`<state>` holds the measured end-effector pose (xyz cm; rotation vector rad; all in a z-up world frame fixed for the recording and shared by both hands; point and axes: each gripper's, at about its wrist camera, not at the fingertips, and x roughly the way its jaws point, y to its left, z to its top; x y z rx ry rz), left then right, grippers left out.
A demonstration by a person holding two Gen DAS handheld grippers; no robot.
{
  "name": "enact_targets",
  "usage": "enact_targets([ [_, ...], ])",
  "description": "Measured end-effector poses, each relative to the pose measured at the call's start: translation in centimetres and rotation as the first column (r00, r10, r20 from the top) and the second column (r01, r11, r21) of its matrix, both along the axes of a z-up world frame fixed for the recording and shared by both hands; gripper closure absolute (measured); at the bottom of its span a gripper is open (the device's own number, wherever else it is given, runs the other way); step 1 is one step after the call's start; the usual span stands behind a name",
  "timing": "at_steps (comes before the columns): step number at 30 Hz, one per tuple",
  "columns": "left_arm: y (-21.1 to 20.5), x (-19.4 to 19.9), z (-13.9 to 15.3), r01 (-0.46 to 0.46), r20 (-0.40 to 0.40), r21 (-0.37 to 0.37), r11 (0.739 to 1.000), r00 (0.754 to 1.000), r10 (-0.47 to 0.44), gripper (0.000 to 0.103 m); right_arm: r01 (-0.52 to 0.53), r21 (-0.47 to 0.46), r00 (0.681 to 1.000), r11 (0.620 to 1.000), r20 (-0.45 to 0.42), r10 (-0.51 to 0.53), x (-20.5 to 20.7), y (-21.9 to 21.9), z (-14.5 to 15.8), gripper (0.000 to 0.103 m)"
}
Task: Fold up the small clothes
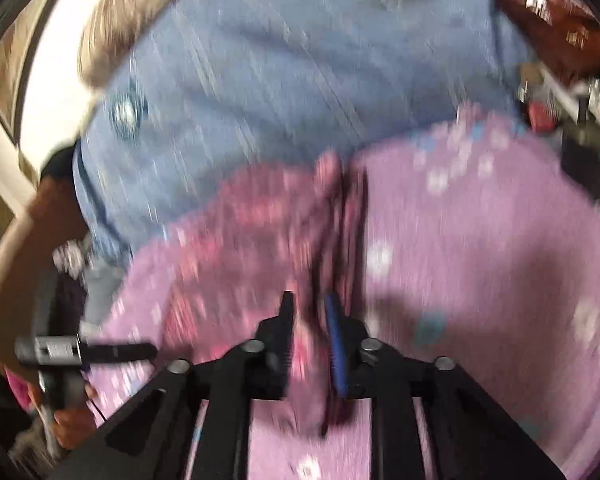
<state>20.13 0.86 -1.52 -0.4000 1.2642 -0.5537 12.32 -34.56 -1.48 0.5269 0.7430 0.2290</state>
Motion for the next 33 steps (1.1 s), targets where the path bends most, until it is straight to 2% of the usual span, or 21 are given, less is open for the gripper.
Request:
enact_targets([
  [1,0.0,1.3,0.3,-0.017,0.007,0.019,1.000,1.000,0.016,0.024,0.023,0.024,1.000,0.999,0.012,-0.023,1.1,-0.7,0.7,0.058],
  [2,-0.3,2.7,0.4,-0.030,0.007,0.042,0.999,1.000,0.030,0.024,0.035,0.033,0.999,0.999,0.010,-0.035,2.1,-0.8,1.1,0.052],
  [5,-1.1,6.3,-0.1,-0.055,-0.011,0.096,0.994,0.998,0.056,0.024,0.031,0.036,0.998,0.999,-0.052,-0.029,6.9,-0.4,0.4,0.051],
  [10,-2.8,11.2,-2.0,-0.039,-0.077,0.113,0.993,0.996,0.048,0.024,0.054,0.064,0.993,0.996,-0.111,-0.047,13.4,0.0,-1.7,0.052],
  [11,-3.1,11.6,-2.2,-0.031,-0.082,0.115,0.993,0.996,0.040,0.024,0.045,0.075,0.992,0.996,-0.121,-0.036,14.4,0.0,-2.2,0.057],
  [12,-3.3,11.9,-2.5,-0.025,-0.082,0.114,0.993,0.996,0.035,0.024,-0.002,0.094,0.990,0.996,-0.139,0.015,15.6,0.3,-2.6,0.070],
  [13,-3.0,12.1,-2.8,-0.028,-0.070,0.104,0.994,0.997,0.035,0.024,-0.051,0.098,0.986,0.994,-0.150,0.065,16.2,0.7,-2.8,0.096],
  [14,-3.0,12.3,-3.1,-0.040,-0.058,0.099,0.994,0.997,0.046,0.024,-0.082,0.075,0.985,0.994,-0.144,0.092,16.5,1.1,-2.5,0.099],
  [16,-2.9,12.7,-4.2,-0.064,-0.063,0.108,0.992,0.995,0.071,0.024,-0.098,0.063,0.994,0.993,-0.044,0.100,16.0,1.1,-0.9,0.099],
  [17,-3.0,12.8,-4.8,-0.073,-0.072,0.102,0.992,0.994,0.081,0.024,-0.065,0.072,0.997,0.995,-0.031,0.067,16.0,0.5,-0.9,0.099],
  [19,-3.4,12.5,-4.3,-0.076,-0.039,0.123,0.989,0.996,0.081,0.023,-0.033,0.009,0.993,0.999,-0.114,0.034,17.0,0.1,-2.5,0.099],
  [21,-4.0,11.6,-3.2,-0.064,0.000,0.186,0.981,0.998,0.065,0.023,-0.047,-0.089,0.976,0.995,-0.216,0.027,17.5,0.5,-4.4,0.096],
  [22,-4.1,10.8,-2.4,-0.068,0.042,0.217,0.974,0.997,0.060,0.023,-0.045,-0.097,0.980,0.994,-0.199,0.025,16.9,0.6,-4.3,0.095],
  [24,-4.1,9.1,-1.1,-0.082,0.101,0.264,0.961,0.993,0.057,0.023,-0.033,-0.075,0.992,0.997,-0.121,0.024,15.3,0.6,-2.4,0.090],
  [27,-3.9,6.2,0.0,-0.095,0.171,0.297,0.950,0.984,0.045,0.023,-0.075,-0.036,0.997,0.997,-0.032,0.074,12.8,1.3,0.0,0.090],
  [29,-3.9,5.7,-0.1,-0.109,0.193,0.328,0.938,0.980,0.046,0.023,-0.099,-0.032,0.995,0.995,-0.012,0.098,11.3,2.0,0.7,0.090],
  [31,-3.5,5.0,-0.3,-0.105,0.195,0.332,0.937,0.980,0.041,0.023,-0.128,-0.010,0.992,0.992,-0.004,0.128,10.3,2.6,0.6,0.090],
  [33,-3.3,4.5,-0.4,-0.108,0.194,0.327,0.939,0.980,0.045,0.023,-0.137,-0.043,0.990,0.990,-0.046,0.136,10.0,3.4,-0.8,0.090],
])
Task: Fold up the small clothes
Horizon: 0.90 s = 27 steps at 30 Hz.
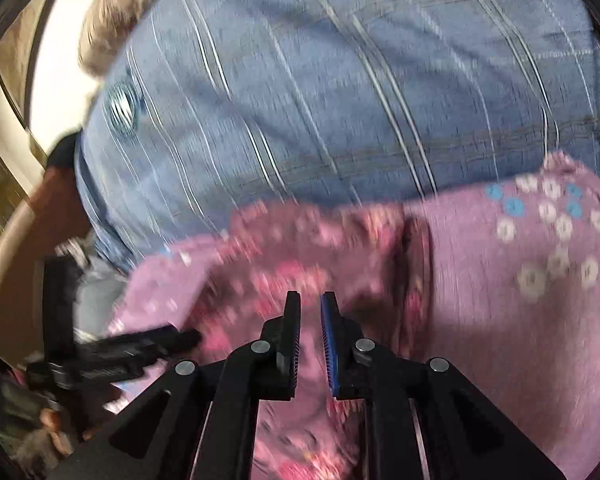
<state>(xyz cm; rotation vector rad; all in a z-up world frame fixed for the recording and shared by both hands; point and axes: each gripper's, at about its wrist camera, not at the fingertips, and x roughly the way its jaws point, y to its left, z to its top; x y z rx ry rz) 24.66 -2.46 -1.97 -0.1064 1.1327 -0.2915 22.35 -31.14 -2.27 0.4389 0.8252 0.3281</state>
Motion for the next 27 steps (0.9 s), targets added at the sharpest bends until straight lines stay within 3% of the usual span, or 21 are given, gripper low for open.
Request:
enact_targets([
  [3,-0.2,-0.2,-0.1,-0.003,-0.012,0.007,1.000,1.000,0.003,0.023,0.004,-0.054,0.997,0.999,-0.072,-0.008,-0.1,0.9,-3.1,0.092],
  [6,-0.5,-0.5,0.0,-0.007,-0.008,0.020,1.000,1.000,0.007,0.023,0.043,-0.006,0.997,0.999,-0.066,-0.043,-0.6,0.6,-3.1,0.092],
  [9,-1.1,-1.1,0.3,-0.005,-0.008,0.035,0.999,1.000,0.006,0.023,0.050,-0.032,0.995,0.998,-0.081,-0.052,-0.8,0.4,-2.6,0.090],
  [12,-0.7,-1.7,0.7,0.002,-0.022,0.041,0.999,1.000,-0.001,0.023,0.069,-0.080,0.995,0.994,-0.065,-0.075,-2.3,0.1,-1.3,0.084],
  [16,1.1,-2.8,-0.1,-0.012,-0.075,-0.036,0.999,0.997,0.010,0.023,0.146,-0.092,0.987,0.985,-0.050,-0.151,-5.7,-1.3,-0.7,0.056],
  [19,1.2,-3.1,-2.9,-0.004,-0.180,-0.018,1.000,0.984,0.000,0.021,0.123,-0.116,0.986,0.986,-0.101,-0.134,-6.9,-1.1,-2.3,0.052],
  [22,1.1,-3.8,-2.5,0.011,-0.152,0.005,1.000,0.988,-0.010,0.021,0.125,-0.141,0.985,0.982,-0.100,-0.140,-7.4,-0.8,-2.7,0.049],
  [24,1.5,-3.6,-1.8,0.016,-0.162,-0.030,0.999,0.987,-0.020,0.021,0.144,-0.128,0.983,0.981,-0.098,-0.157,-7.3,-1.0,-1.9,0.050],
  [27,2.9,-2.5,-0.6,-0.030,-0.151,-0.096,0.995,0.988,0.015,0.021,0.213,-0.080,0.976,0.974,-0.025,-0.216,-7.4,-2.7,0.1,0.047],
])
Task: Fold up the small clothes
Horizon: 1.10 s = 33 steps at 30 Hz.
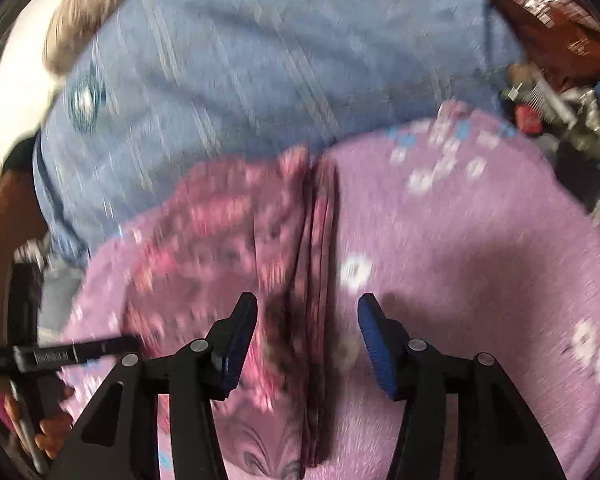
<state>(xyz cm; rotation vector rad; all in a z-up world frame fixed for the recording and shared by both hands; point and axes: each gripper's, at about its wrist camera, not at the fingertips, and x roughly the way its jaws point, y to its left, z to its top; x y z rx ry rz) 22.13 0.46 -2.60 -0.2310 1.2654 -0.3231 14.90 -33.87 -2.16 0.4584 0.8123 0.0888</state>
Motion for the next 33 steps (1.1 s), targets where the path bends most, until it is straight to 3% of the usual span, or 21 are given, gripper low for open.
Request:
enact_targets([
  [3,0.4,2.0,-0.2,-0.034,-0.052,-0.073,0.997,0.998,0.031,0.021,0.018,0.043,0.999,0.999,0.034,-0.019,1.6,-1.0,1.2,0.047],
  [5,-0.2,3.5,-0.6,-0.040,-0.086,-0.110,0.993,0.996,0.030,0.021,-0.023,0.061,1.000,0.998,0.013,0.022,3.9,-0.6,1.0,0.047],
  [9,-2.1,6.4,-1.4,-0.036,-0.130,-0.116,0.993,0.991,0.021,0.021,-0.049,0.067,0.996,0.997,-0.064,0.053,8.8,1.0,-1.0,0.047],
  [10,-2.7,7.0,-1.3,-0.030,-0.131,-0.108,0.994,0.991,0.016,0.021,-0.059,0.073,0.994,0.996,-0.088,0.065,10.1,1.4,-1.7,0.053],
  [11,-3.0,7.3,-1.1,-0.022,-0.116,-0.088,0.996,0.993,0.012,0.021,-0.077,0.074,0.991,0.994,-0.106,0.084,11.0,1.8,-2.2,0.083],
  [12,-3.2,7.5,-1.1,-0.022,-0.093,-0.054,0.998,0.995,0.017,0.021,-0.099,0.047,0.989,0.994,-0.104,0.103,11.4,2.3,-2.3,0.096],
  [14,-3.5,8.5,-2.1,-0.030,-0.098,-0.034,0.999,0.995,0.027,0.017,-0.110,-0.011,0.993,0.994,-0.051,0.110,11.3,2.6,-1.6,0.095],
  [16,-3.0,9.2,-3.0,-0.056,-0.142,-0.077,0.995,0.989,0.045,0.015,-0.075,-0.022,0.991,0.997,-0.109,0.073,11.7,1.9,-3.0,0.095],
  [18,-2.5,8.9,-2.2,-0.045,-0.129,-0.086,0.995,0.991,0.033,0.014,-0.065,0.025,0.991,0.998,-0.114,0.068,11.5,0.9,-3.5,0.095],
  [21,-0.8,8.2,-1.7,-0.035,-0.111,-0.132,0.991,0.994,0.021,0.014,-0.023,0.124,0.998,0.992,-0.062,0.031,9.3,-1.5,-2.4,0.082],
  [25,0.3,7.3,-3.1,-0.055,-0.170,-0.251,0.966,0.985,0.012,0.014,-0.080,0.257,0.994,0.963,-0.053,0.097,6.9,-3.1,-3.2,0.049],
  [27,-0.2,6.8,-3.0,-0.054,-0.140,-0.239,0.969,0.990,0.020,0.010,-0.118,0.268,0.987,0.956,-0.074,0.142,6.3,-2.4,-4.4,0.048],
  [30,-2.2,6.4,-2.7,-0.007,-0.121,-0.218,0.976,0.992,-0.020,0.010,-0.185,0.308,0.980,0.933,-0.012,0.199,6.5,-0.8,-5.0,0.047],
  [32,-3.5,6.0,-2.3,0.017,-0.094,-0.209,0.978,0.995,-0.038,0.028,-0.211,0.287,0.975,0.934,-0.003,0.221,6.8,0.7,-4.9,0.049],
  [33,-3.9,6.0,-1.9,0.018,-0.074,-0.155,0.988,0.997,-0.030,0.036,-0.212,0.249,0.976,0.945,0.000,0.219,6.9,1.4,-4.6,0.053],
])
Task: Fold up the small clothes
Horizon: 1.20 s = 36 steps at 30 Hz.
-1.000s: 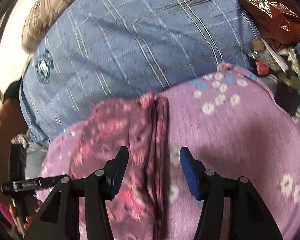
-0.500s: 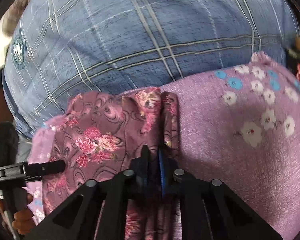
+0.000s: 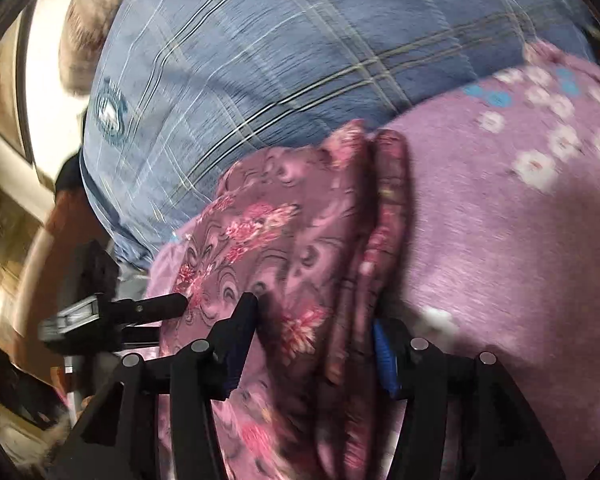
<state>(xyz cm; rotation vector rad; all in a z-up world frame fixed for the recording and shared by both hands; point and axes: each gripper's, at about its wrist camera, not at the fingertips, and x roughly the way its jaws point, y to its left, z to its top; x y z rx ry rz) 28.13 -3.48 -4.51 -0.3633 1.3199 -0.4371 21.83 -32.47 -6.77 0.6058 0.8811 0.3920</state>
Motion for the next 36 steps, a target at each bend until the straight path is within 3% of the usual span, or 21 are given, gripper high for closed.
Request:
enact_targets([
  [1,-0.3,-0.2,0.4,-0.010,0.032,0.054,0.998,0.999,0.008,0.048,0.007,-0.049,1.000,0.999,0.014,-0.006,0.1,0.6,0.2,0.064],
  [2,-0.6,-0.4,0.8,-0.011,0.069,0.088,0.996,0.998,0.005,0.051,0.015,-0.089,1.000,0.996,0.027,-0.013,0.0,0.9,0.4,0.072],
  [6,-2.5,-2.1,2.7,-0.010,0.196,0.214,0.977,0.980,-0.033,0.064,0.043,-0.234,0.996,0.971,0.088,-0.023,-1.2,2.3,1.7,0.078],
  [11,-1.1,-3.9,4.0,-0.028,0.204,0.191,0.981,0.979,-0.012,0.066,0.072,-0.312,0.991,0.947,0.133,-0.032,-2.5,3.5,3.9,0.080],
  [15,2.1,-5.9,4.8,-0.052,0.173,0.125,0.991,0.984,0.029,0.066,0.068,-0.292,0.988,0.954,0.154,-0.023,-4.1,4.2,5.4,0.080],
  [23,8.6,-12.2,7.5,-0.118,0.209,0.110,0.987,0.973,0.093,0.067,-0.014,-0.209,0.981,0.978,0.185,0.054,-9.0,9.4,7.0,0.080],
  [26,11.2,-15.1,6.7,-0.129,0.184,0.111,0.985,0.977,0.107,0.065,-0.062,-0.146,0.981,0.987,0.174,0.087,-10.9,11.4,6.4,0.080],
  [29,12.9,-16.9,3.6,-0.125,0.123,0.154,0.980,0.987,0.106,0.063,-0.113,-0.094,0.984,0.989,0.124,0.124,-13.2,12.8,3.9,0.079],
  [30,13.7,-17.2,2.2,-0.120,0.093,0.164,0.979,0.990,0.105,0.057,-0.125,-0.103,0.987,0.987,0.086,0.134,-13.5,13.3,2.7,0.078],
  [32,15.4,-17.5,0.7,-0.140,0.040,0.071,0.988,0.990,0.138,0.048,-0.130,-0.125,0.991,0.984,0.012,0.133,-13.9,13.8,0.6,0.072],
  [34,16.6,-17.5,1.1,-0.154,0.022,0.020,0.988,0.988,0.154,0.048,-0.110,-0.096,0.994,0.989,0.001,0.110,-14.2,13.4,0.3,0.068],
  [36,16.8,-17.3,2.8,-0.156,0.084,0.056,0.986,0.985,0.151,0.049,-0.079,-0.104,0.997,0.991,0.008,0.080,-14.0,12.8,1.6,0.068],
])
